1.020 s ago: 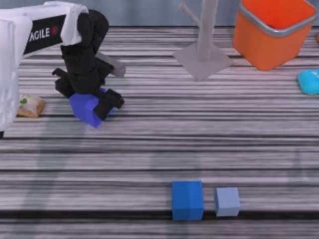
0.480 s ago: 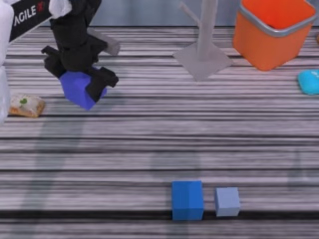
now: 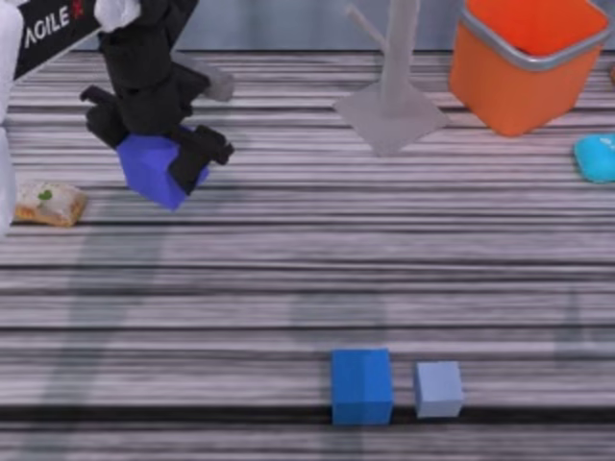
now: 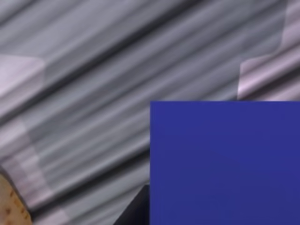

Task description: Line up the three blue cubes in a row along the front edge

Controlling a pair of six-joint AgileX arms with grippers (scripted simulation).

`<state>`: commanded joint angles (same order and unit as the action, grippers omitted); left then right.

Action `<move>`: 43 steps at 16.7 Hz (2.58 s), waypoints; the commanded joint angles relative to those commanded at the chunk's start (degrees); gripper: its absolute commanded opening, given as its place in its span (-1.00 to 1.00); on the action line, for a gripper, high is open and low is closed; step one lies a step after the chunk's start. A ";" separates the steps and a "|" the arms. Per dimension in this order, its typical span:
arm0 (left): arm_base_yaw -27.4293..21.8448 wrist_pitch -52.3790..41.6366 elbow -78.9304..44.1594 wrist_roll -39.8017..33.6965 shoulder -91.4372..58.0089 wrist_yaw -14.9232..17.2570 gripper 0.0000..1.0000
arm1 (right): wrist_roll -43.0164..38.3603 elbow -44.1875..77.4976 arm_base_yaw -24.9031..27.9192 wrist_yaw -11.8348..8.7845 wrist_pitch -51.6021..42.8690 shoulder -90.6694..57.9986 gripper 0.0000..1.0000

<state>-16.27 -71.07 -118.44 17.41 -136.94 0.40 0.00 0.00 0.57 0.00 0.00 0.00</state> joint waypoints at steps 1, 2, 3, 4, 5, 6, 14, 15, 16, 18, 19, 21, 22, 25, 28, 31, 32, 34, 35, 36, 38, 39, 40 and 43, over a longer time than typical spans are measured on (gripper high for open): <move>-0.89 0.48 1.58 -1.89 1.21 -0.04 -1.00 | 0.00 0.00 0.00 0.00 0.00 0.00 1.00; -1.98 1.08 3.64 -4.35 2.72 -0.08 -1.00 | 0.00 0.00 0.00 0.00 0.00 0.00 1.00; -3.27 1.78 6.20 -7.41 4.54 -0.13 -1.00 | 0.00 0.00 0.00 0.00 0.00 0.00 1.00; -4.73 2.56 9.09 -10.90 6.58 -0.17 -1.00 | 0.00 0.00 0.00 0.00 0.00 0.00 1.00; -6.33 3.40 12.23 -14.70 8.81 -0.21 -1.00 | 0.00 0.00 0.00 0.00 0.00 0.00 1.00; -8.05 4.28 15.65 -18.82 11.21 -0.25 -1.00 | 0.00 0.00 0.00 0.00 0.00 0.00 1.00; -21.99 12.02 44.78 -52.68 31.50 -0.33 -1.00 | 0.00 0.00 0.00 0.00 0.00 0.00 1.00; -23.16 12.81 47.03 -55.05 33.40 -0.36 -1.00 | 0.00 0.00 0.00 0.00 0.00 0.00 1.00; -24.07 13.44 48.74 -56.78 34.90 -0.39 -1.00 | 0.00 0.00 0.00 0.00 0.00 0.00 1.00; -24.98 14.09 50.38 -58.44 36.43 -0.42 -1.00 | 0.00 0.00 0.00 0.00 0.00 0.00 1.00; -24.98 14.09 50.39 -58.44 36.43 -0.42 -1.00 | 0.00 0.00 0.00 0.00 0.00 0.00 1.00; -24.98 14.09 50.39 -58.44 36.43 -0.42 -1.00 | 0.00 0.00 0.00 0.00 0.00 0.00 1.00; -24.71 13.94 50.28 -58.27 36.20 -0.43 -1.00 | 0.00 0.00 0.00 0.00 0.00 0.00 1.00; -24.61 16.26 51.62 -58.25 35.27 -0.52 -1.00 | 0.00 0.00 0.00 0.00 0.00 0.00 1.00; -24.53 22.52 54.92 -58.25 32.59 -0.52 -1.00 | 0.00 0.00 0.00 0.00 0.00 0.00 1.00; -24.64 28.49 58.09 -58.08 29.98 -0.41 -1.00 | 0.00 0.00 0.00 0.00 0.00 0.00 1.00; -24.68 29.45 58.67 -58.06 29.45 -0.39 -1.00 | 0.00 0.00 0.00 0.00 0.00 0.00 1.00; -24.70 29.80 58.90 -58.05 29.23 -0.39 -1.00 | 0.00 0.00 0.00 0.00 0.00 0.00 1.00; -24.70 29.80 58.90 -58.05 29.23 -0.39 -1.00 | 0.00 0.00 0.00 0.00 0.00 0.00 1.00; -24.70 29.80 58.90 -58.05 29.23 -0.39 -1.00 | 0.00 0.00 0.00 0.00 0.00 0.00 1.00; -24.70 29.80 58.90 -58.05 29.23 -0.39 -0.70 | 0.00 0.00 0.00 0.00 0.00 0.00 1.00; -24.70 29.80 58.90 -58.05 29.23 -0.39 -0.55 | 0.00 0.00 0.00 0.00 0.00 0.00 1.00; -24.70 29.80 58.90 -58.05 29.23 -0.39 -0.40 | 0.00 0.00 0.00 0.00 0.00 0.00 1.00; -24.70 29.80 58.90 -58.05 29.23 -0.39 0.06 | 0.00 0.00 0.00 0.00 0.00 0.00 1.00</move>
<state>-40.97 -41.26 -59.54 -40.64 -107.71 0.00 0.00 0.00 0.57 0.00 0.00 0.00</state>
